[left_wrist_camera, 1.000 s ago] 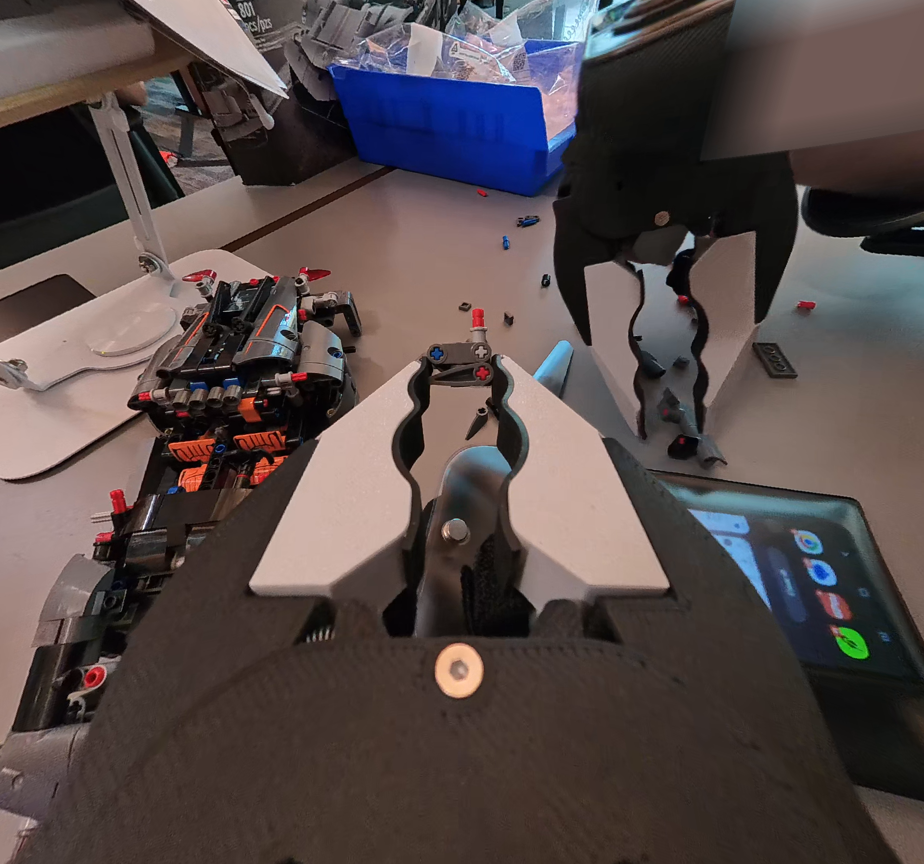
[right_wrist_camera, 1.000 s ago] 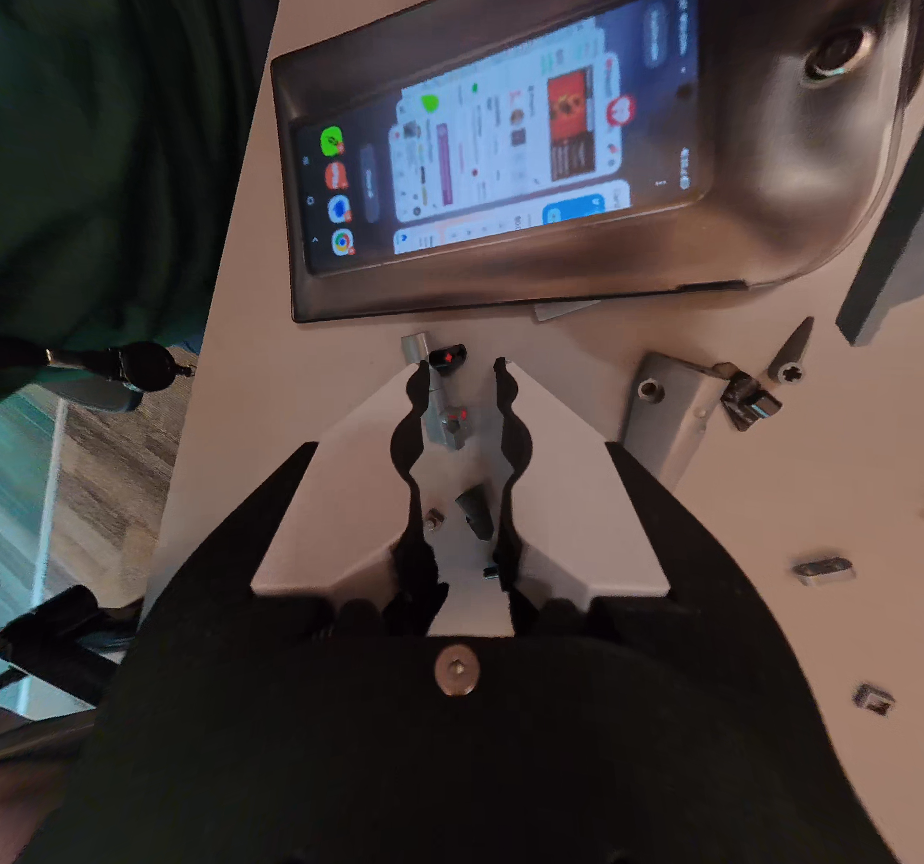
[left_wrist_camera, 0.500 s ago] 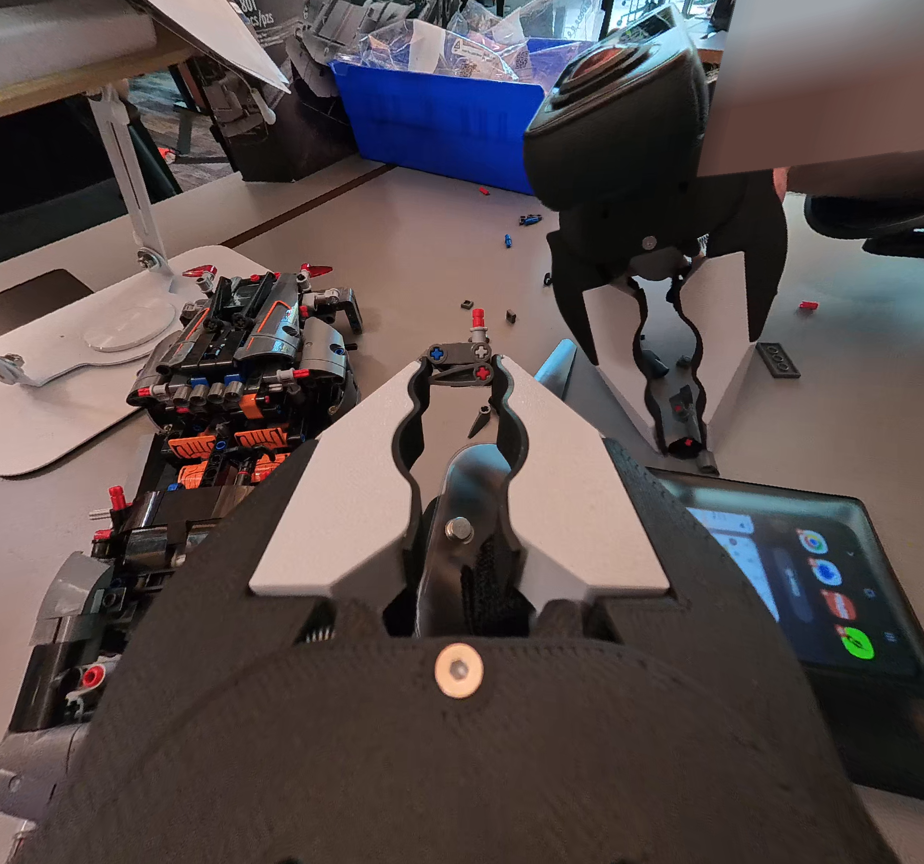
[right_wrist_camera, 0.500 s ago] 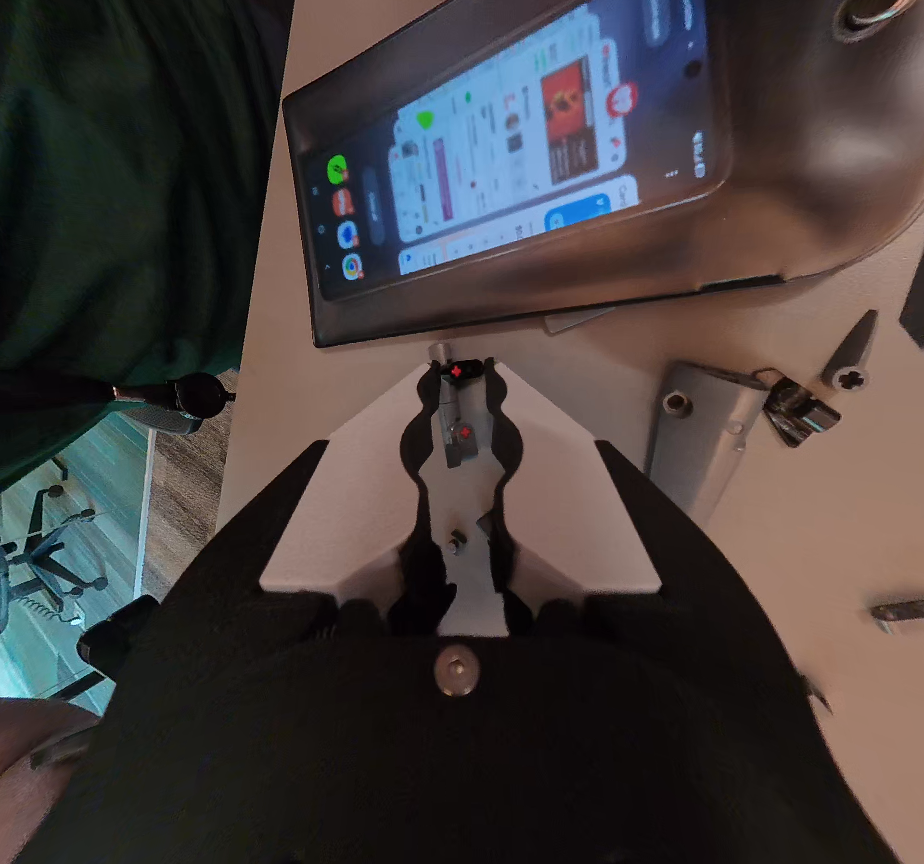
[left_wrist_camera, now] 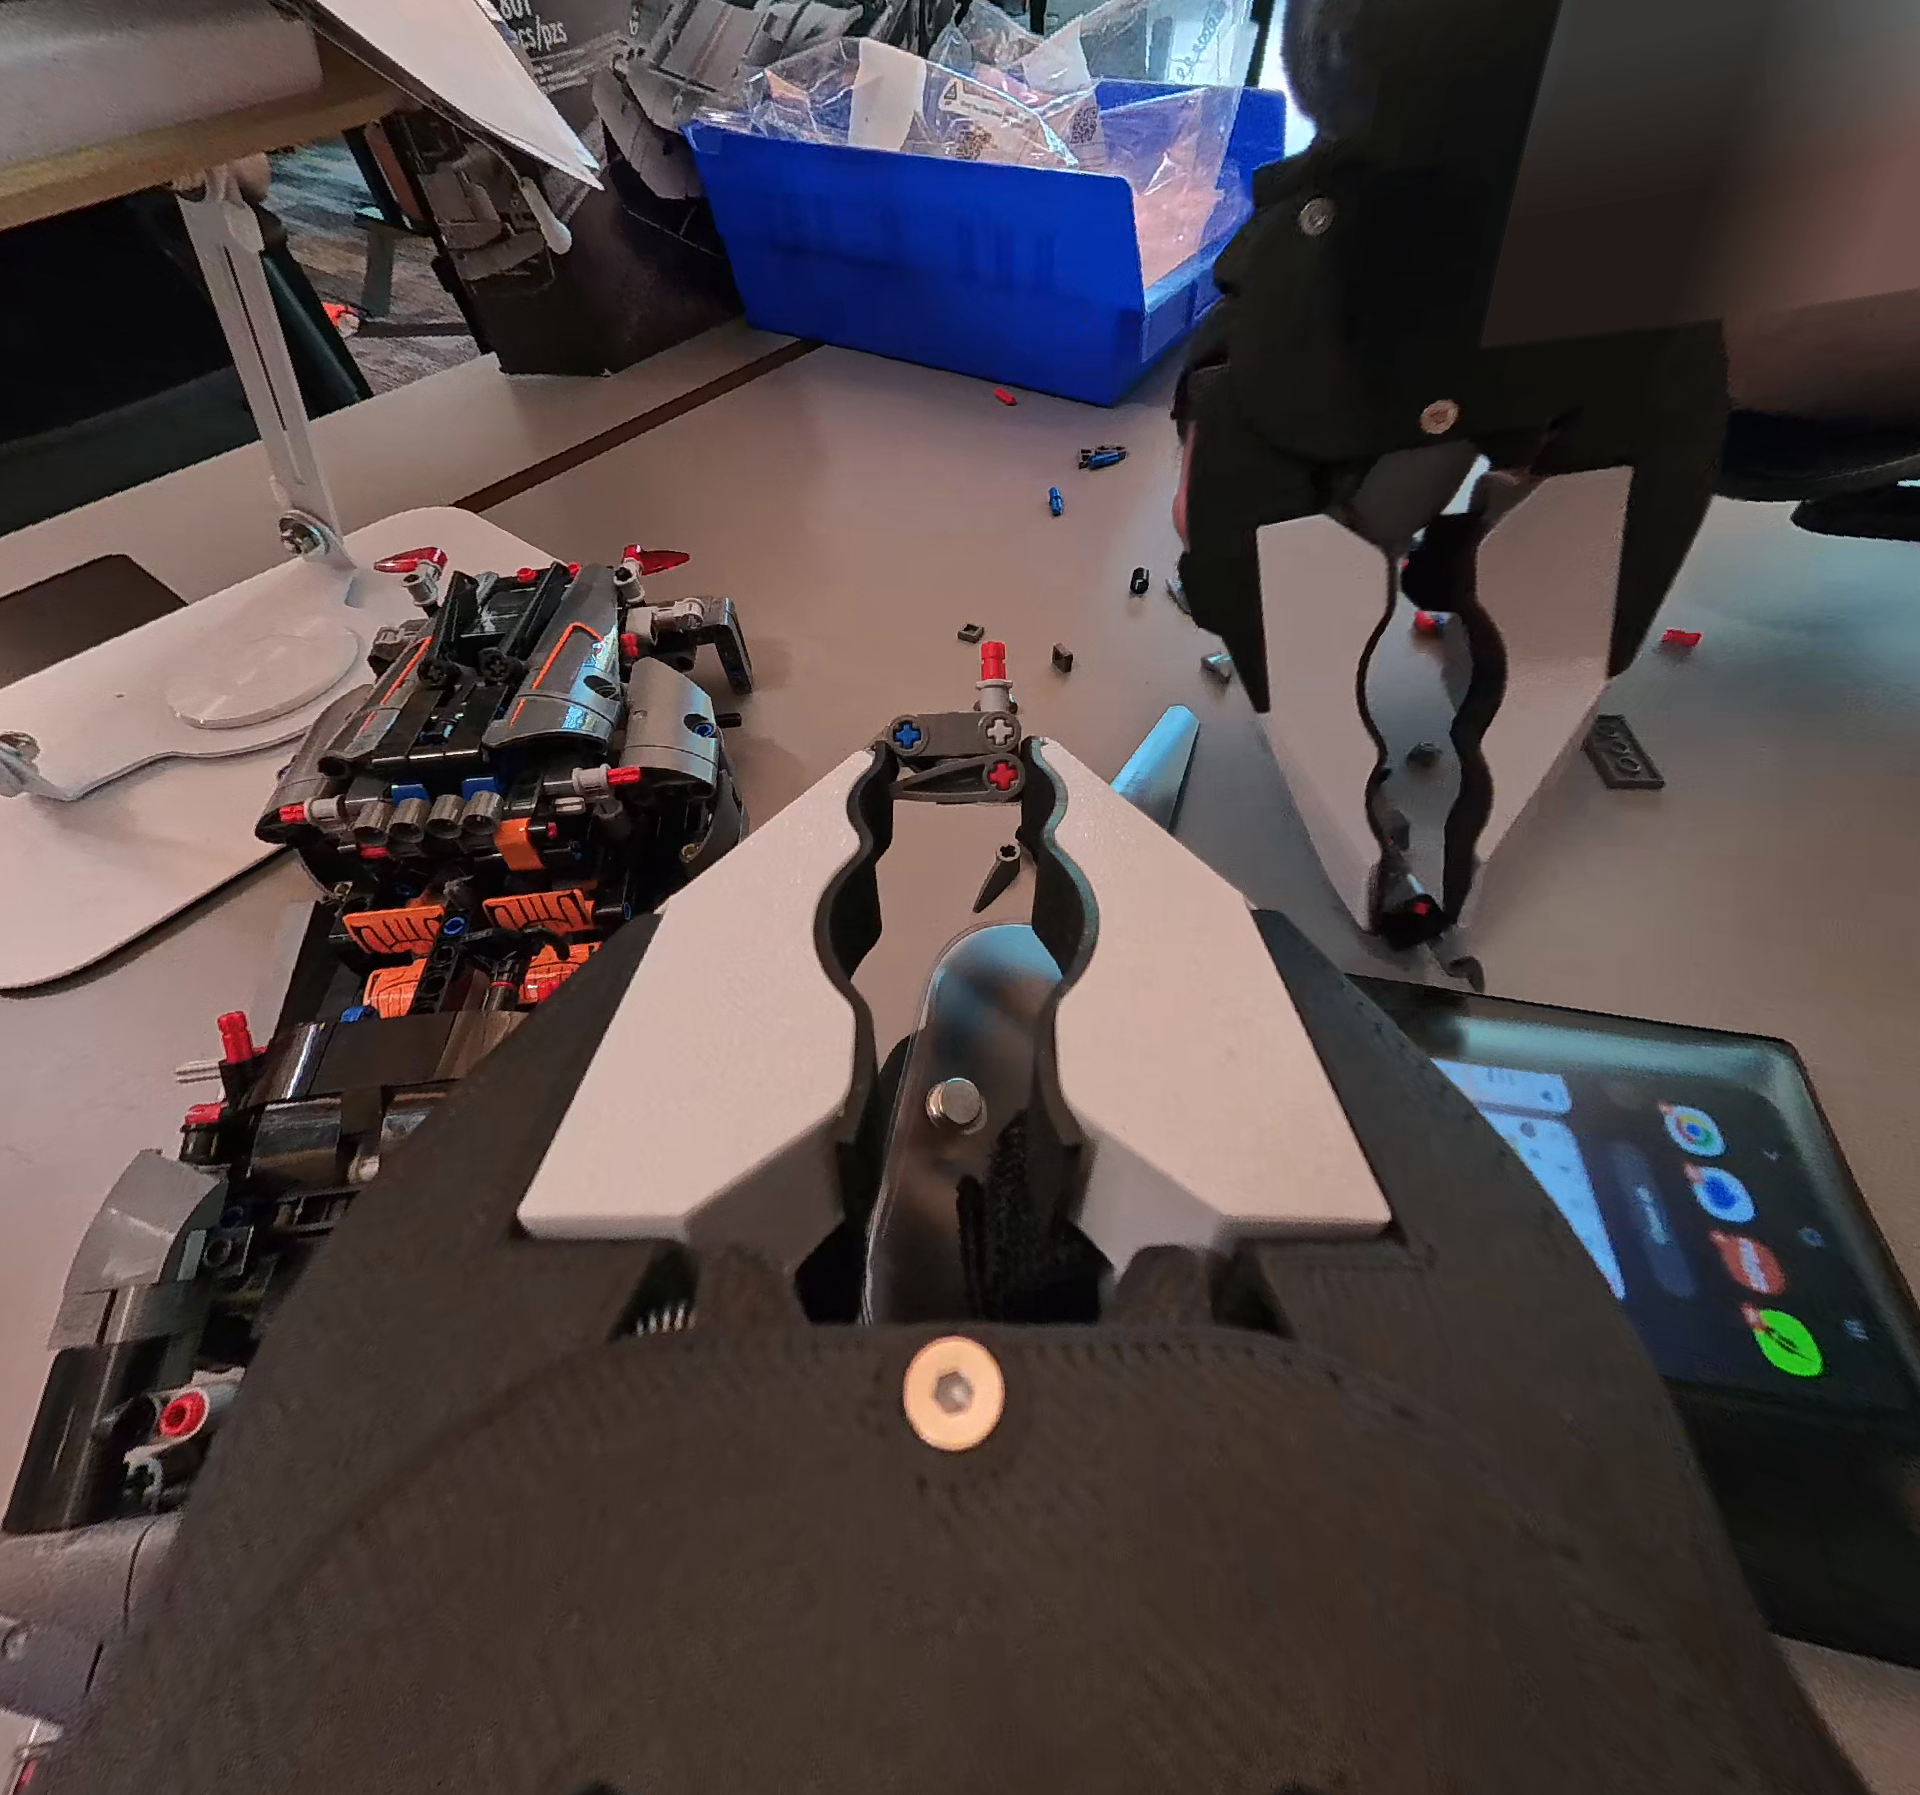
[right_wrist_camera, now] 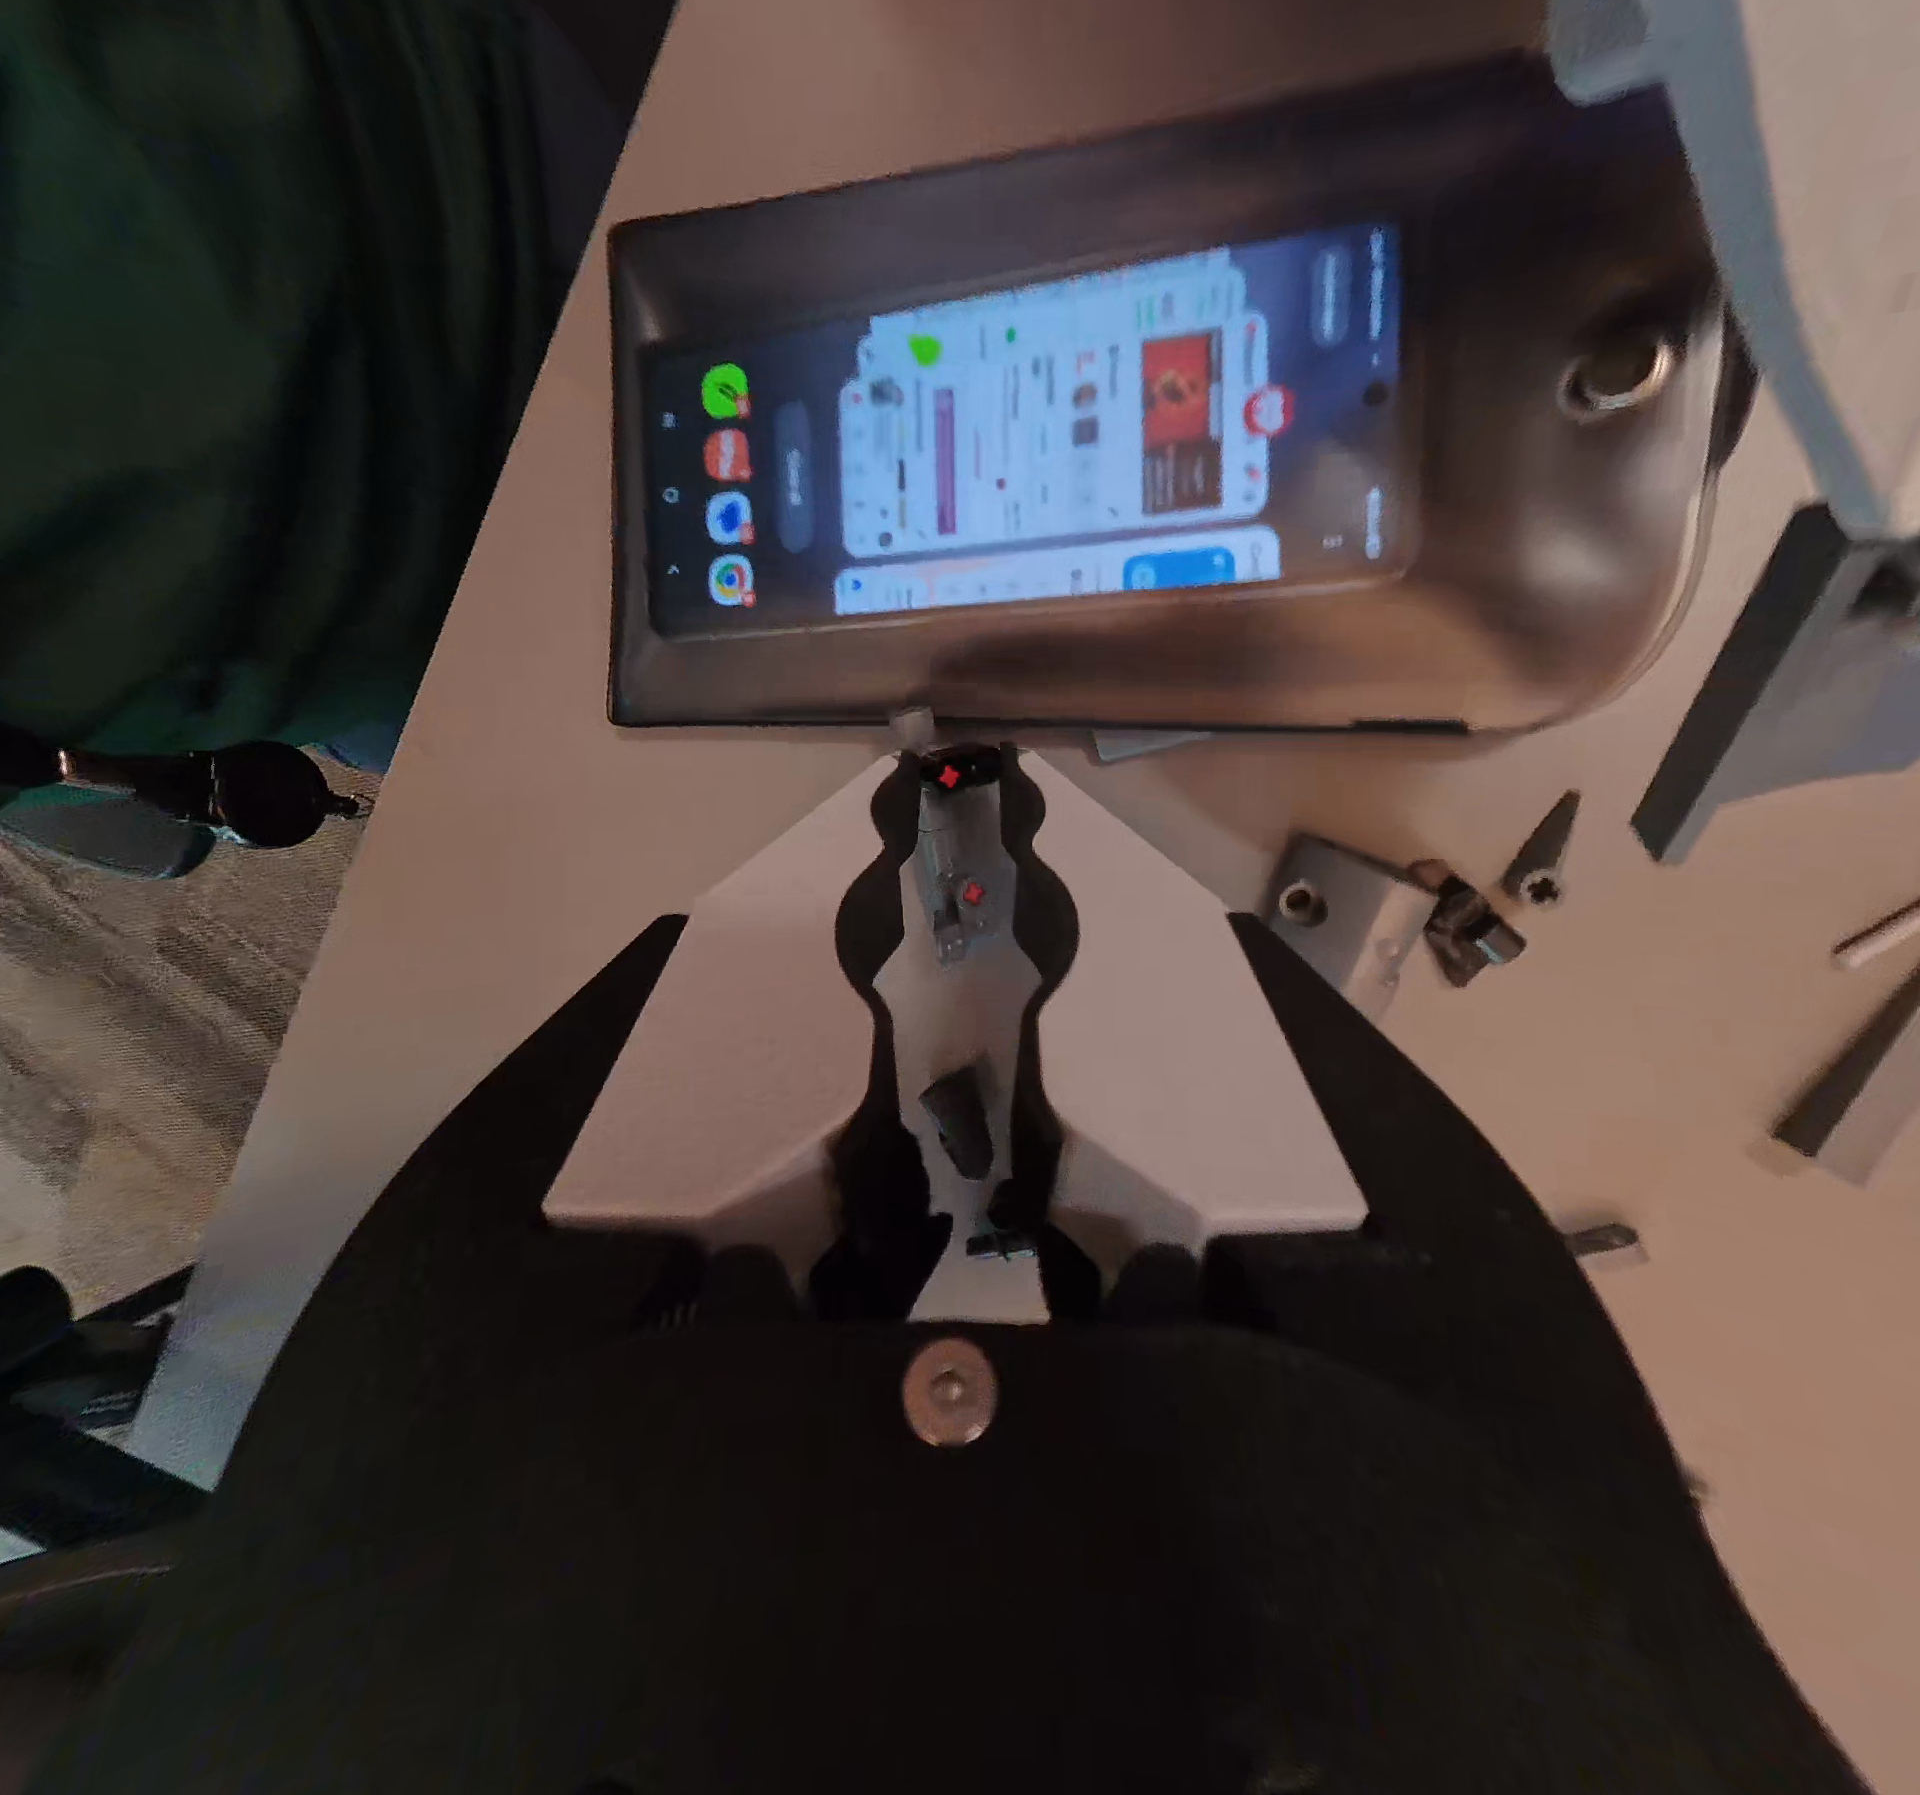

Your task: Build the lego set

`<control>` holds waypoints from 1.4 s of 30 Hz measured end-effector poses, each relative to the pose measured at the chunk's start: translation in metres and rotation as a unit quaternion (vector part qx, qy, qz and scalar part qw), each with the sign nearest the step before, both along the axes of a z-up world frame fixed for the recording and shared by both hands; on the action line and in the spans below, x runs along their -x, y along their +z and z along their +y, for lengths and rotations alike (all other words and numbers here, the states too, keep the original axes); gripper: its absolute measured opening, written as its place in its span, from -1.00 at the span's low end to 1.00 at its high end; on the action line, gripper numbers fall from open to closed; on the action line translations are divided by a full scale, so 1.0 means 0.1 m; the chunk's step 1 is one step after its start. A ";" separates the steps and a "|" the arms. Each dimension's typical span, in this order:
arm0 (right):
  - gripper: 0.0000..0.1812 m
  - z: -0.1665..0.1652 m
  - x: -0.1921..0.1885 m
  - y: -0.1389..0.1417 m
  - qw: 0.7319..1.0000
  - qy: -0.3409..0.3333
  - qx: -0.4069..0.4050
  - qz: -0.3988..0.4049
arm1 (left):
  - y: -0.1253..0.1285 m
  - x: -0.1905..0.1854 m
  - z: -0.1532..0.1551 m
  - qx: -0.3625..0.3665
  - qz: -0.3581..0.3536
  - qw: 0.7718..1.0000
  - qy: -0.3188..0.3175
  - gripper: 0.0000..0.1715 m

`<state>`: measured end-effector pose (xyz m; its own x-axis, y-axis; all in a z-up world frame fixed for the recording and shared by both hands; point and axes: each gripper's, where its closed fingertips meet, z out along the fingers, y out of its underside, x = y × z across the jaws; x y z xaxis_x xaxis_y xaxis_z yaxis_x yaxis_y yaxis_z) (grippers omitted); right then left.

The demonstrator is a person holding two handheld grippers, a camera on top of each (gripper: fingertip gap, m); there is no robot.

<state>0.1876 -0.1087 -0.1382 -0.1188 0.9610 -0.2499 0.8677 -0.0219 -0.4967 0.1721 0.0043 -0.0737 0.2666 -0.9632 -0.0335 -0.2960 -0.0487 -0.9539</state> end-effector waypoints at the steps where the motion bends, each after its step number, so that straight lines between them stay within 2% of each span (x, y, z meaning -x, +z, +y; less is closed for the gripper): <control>1: -0.86 -0.01 0.01 0.00 1.000 0.007 -0.008 0.002 | 0.00 0.00 0.00 0.000 0.000 1.000 0.000 -0.74; 10: -0.85 0.05 0.18 0.11 0.996 0.021 -0.068 0.051 | 0.00 0.00 0.02 0.003 -0.003 1.000 0.001 -0.74; 20: -0.80 0.14 0.20 0.18 0.996 -0.013 -0.056 0.070 | 0.00 0.02 0.03 0.008 -0.006 1.000 0.002 -0.74; 27: -0.76 0.07 0.04 0.08 0.999 -0.028 0.019 0.027 | -0.01 0.02 0.04 0.012 -0.010 1.000 0.001 -0.74; 38: -0.74 0.05 -0.11 -0.14 0.999 0.002 -0.012 -0.034 | -0.01 0.04 0.05 0.013 -0.014 1.000 0.000 -0.74; 42: -0.83 0.10 -0.12 -0.18 0.998 0.008 -0.045 -0.044 | -0.01 0.04 0.05 0.013 -0.014 1.000 0.000 -0.74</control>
<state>0.1994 -0.0988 -0.1559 -0.1162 0.9782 -0.1721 0.9075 0.0342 -0.4187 0.1681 0.0092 -0.0745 0.2679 -0.9634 -0.0015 -0.2696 -0.0735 -0.9602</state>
